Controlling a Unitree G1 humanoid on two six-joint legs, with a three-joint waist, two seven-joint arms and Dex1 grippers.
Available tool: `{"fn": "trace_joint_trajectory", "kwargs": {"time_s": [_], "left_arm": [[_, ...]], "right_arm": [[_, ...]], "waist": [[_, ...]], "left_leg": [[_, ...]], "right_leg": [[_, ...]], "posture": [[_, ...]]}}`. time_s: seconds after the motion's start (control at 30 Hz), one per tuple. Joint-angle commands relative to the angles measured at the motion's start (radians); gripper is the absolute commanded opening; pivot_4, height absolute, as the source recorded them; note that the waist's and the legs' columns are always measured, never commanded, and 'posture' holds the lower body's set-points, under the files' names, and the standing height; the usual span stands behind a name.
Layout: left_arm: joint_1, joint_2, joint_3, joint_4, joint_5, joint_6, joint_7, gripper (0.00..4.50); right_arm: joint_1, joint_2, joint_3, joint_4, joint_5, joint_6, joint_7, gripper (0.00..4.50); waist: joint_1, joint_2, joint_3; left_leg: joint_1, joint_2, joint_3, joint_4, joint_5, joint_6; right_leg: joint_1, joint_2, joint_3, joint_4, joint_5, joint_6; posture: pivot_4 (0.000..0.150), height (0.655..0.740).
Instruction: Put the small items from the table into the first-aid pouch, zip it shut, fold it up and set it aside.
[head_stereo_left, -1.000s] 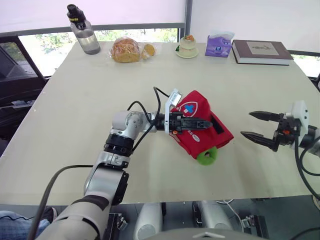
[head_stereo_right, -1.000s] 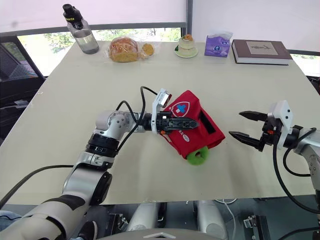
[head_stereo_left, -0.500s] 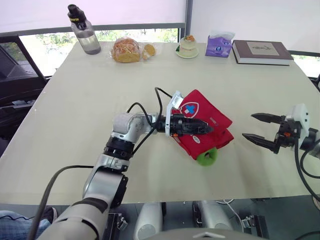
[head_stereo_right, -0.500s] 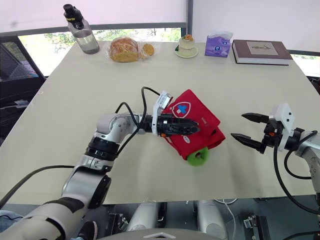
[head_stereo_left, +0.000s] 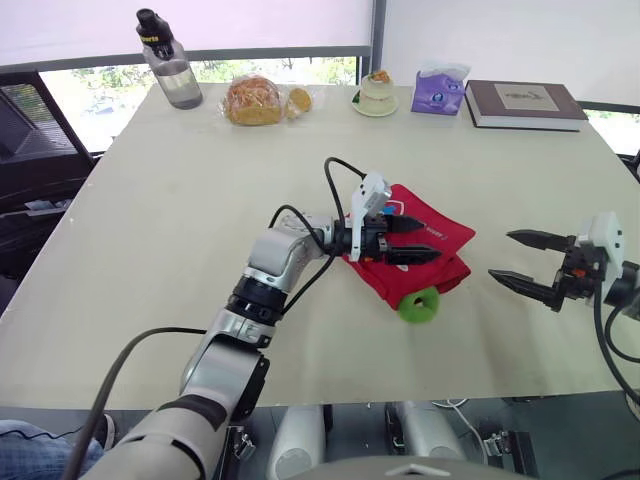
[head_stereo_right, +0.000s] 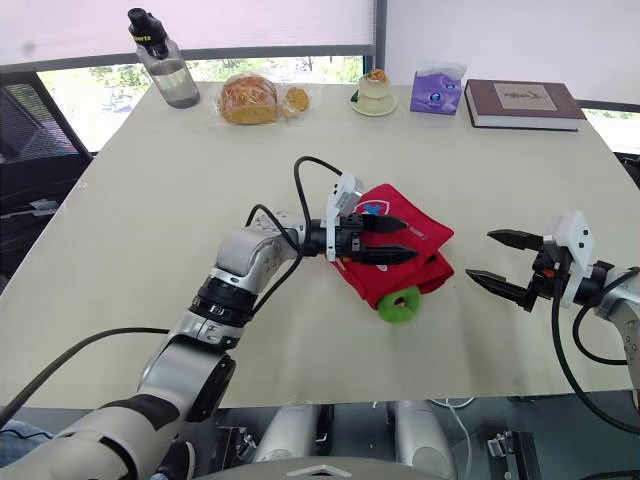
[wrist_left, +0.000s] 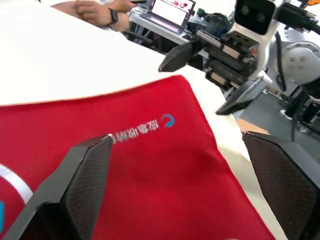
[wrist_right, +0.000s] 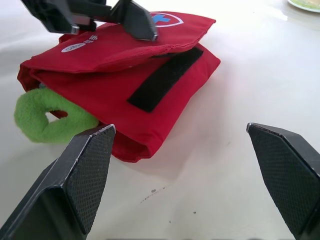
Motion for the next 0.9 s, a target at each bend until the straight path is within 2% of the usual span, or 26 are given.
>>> {"fn": "trace_joint_trajectory", "kwargs": {"time_s": [0.03, 0.13, 0.2, 0.23, 0.37, 0.57, 0.77, 0.9], "left_arm": [[-0.032, -0.025, 0.017, 0.038, 0.026, -0.042, 0.027, 2.73], [-0.039, -0.049, 0.005, 0.076, 0.06, -0.089, 0.046, 1.38], [-0.042, -0.061, 0.008, 0.087, 0.066, -0.096, 0.047, 0.24], [-0.042, -0.068, 0.006, 0.089, 0.07, -0.1, 0.051, 0.1], [-0.023, -0.101, -0.058, 0.093, 0.141, -0.166, 0.065, 0.1], [0.021, -0.111, -0.24, 0.123, 0.295, -0.225, 0.036, 0.1], [-0.022, -0.109, -0.323, 0.188, 0.394, -0.266, -0.022, 0.1], [-0.038, -0.115, -0.347, 0.202, 0.405, -0.271, -0.095, 0.1]], "right_arm": [[0.001, -0.015, -0.042, -0.033, 0.019, -0.011, -0.002, 4.5], [0.008, -0.015, -0.046, -0.04, 0.02, -0.011, -0.003, 4.5], [0.011, -0.015, -0.048, -0.042, 0.019, -0.011, -0.003, 4.5], [0.013, -0.014, -0.049, -0.044, 0.02, -0.011, -0.003, 4.5], [0.026, -0.012, -0.058, -0.045, 0.027, -0.012, 0.003, 4.5], [0.045, -0.016, -0.059, -0.035, 0.03, -0.019, 0.016, 4.5], [0.056, -0.015, -0.06, -0.039, 0.033, -0.02, 0.015, 4.5], [0.065, -0.014, -0.065, -0.042, 0.036, -0.021, 0.014, 4.5]], "waist": [[0.0, 0.0, 0.0], [0.0, 0.0, 0.0], [0.0, 0.0, 0.0], [0.0, 0.0, 0.0], [0.002, 0.0, 0.0], [0.005, 0.001, -0.001], [0.005, 0.002, -0.002], [0.005, 0.002, -0.002]], "left_leg": [[0.0, 0.0, 0.0, 0.0, 0.0, 0.0], [0.0, 0.0, 0.0, 0.0, 0.0, 0.0], [0.0, 0.0, 0.0, 0.0, 0.0, 0.0], [0.0, 0.0, 0.0, 0.0, 0.0, 0.0], [0.0, 0.0, 0.0, 0.0, 0.0, 0.0], [0.0, -0.003, -0.001, 0.0, 0.0, 0.0], [0.0, -0.004, -0.002, 0.002, 0.0, 0.0], [0.0, -0.004, -0.003, 0.002, 0.0, 0.0]], "right_leg": [[0.0, 0.0, 0.0, 0.0, 0.0, 0.0], [0.0, 0.0, 0.0, 0.0, 0.0, 0.0], [0.0, 0.0, 0.0, 0.0, 0.0, 0.0], [0.0, 0.0, 0.0, 0.0, 0.0, 0.0], [0.0, 0.0, 0.0, 0.0, 0.0, 0.001], [0.001, 0.0, 0.002, -0.001, 0.0, 0.0], [0.003, 0.0, 0.002, -0.001, -0.001, 0.002], [0.003, 0.0, 0.002, -0.001, -0.001, 0.002]], "posture": [[0.15, 0.74], [0.15, 0.74], [0.15, 0.74], [0.15, 0.74], [0.15, 0.74], [0.15, 0.74], [0.15, 0.74], [0.15, 0.74]]}}
